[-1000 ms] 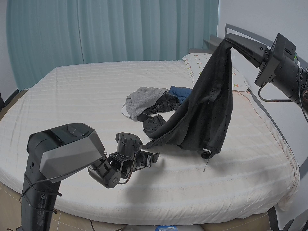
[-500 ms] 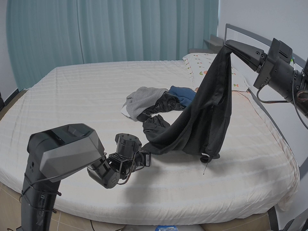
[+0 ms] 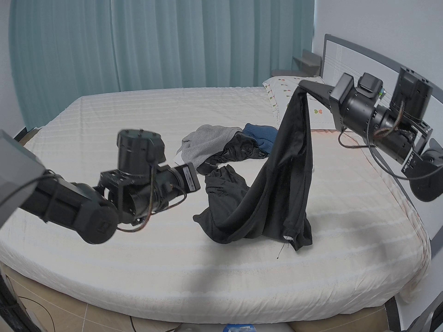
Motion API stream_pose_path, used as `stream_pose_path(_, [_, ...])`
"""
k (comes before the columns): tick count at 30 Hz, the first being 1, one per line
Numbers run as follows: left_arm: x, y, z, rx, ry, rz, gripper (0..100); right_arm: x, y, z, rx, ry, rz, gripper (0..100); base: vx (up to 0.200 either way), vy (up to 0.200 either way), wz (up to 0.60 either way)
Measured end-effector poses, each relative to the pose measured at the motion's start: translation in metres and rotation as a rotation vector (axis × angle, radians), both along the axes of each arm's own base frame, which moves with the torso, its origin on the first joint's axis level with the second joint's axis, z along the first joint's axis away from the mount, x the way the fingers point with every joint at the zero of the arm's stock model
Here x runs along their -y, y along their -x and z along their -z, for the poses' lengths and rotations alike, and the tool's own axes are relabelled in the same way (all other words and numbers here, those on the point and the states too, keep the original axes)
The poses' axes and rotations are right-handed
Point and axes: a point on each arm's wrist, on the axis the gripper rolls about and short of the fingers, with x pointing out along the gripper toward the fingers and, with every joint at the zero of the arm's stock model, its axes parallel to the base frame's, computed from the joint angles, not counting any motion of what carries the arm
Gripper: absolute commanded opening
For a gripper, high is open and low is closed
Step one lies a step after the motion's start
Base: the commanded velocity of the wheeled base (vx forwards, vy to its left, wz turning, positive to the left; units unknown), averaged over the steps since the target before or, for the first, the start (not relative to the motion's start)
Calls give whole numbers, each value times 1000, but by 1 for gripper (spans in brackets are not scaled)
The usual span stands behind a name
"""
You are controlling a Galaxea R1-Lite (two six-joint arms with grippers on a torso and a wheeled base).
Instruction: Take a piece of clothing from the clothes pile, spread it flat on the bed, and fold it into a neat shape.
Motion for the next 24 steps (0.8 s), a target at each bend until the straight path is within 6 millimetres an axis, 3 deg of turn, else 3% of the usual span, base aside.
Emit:
stream_pose_path(7, [-11, 23, -37, 16, 58, 3, 0, -1, -5, -24, 70, -19, 66, 0, 0, 0, 0])
stream_pose_path(11, [-10, 25, -32, -1, 51, 20, 0, 2, -1, -34, 96, -30, 69, 0, 0, 0, 0])
stream_pose_path(14, [-4, 18, -14, -49, 21, 30, 0, 4, 4, -42, 117, -40, 70, 0, 0, 0, 0])
stream_pose_path(15, [-1, 15, -5, -68, 7, 33, 100, 5, 6, -45, 123, -43, 70, 0, 0, 0, 0])
stream_pose_path(24, [20, -12, 74, -218, -155, 114, 100, 12, 20, -62, 171, -65, 73, 0, 0, 0, 0])
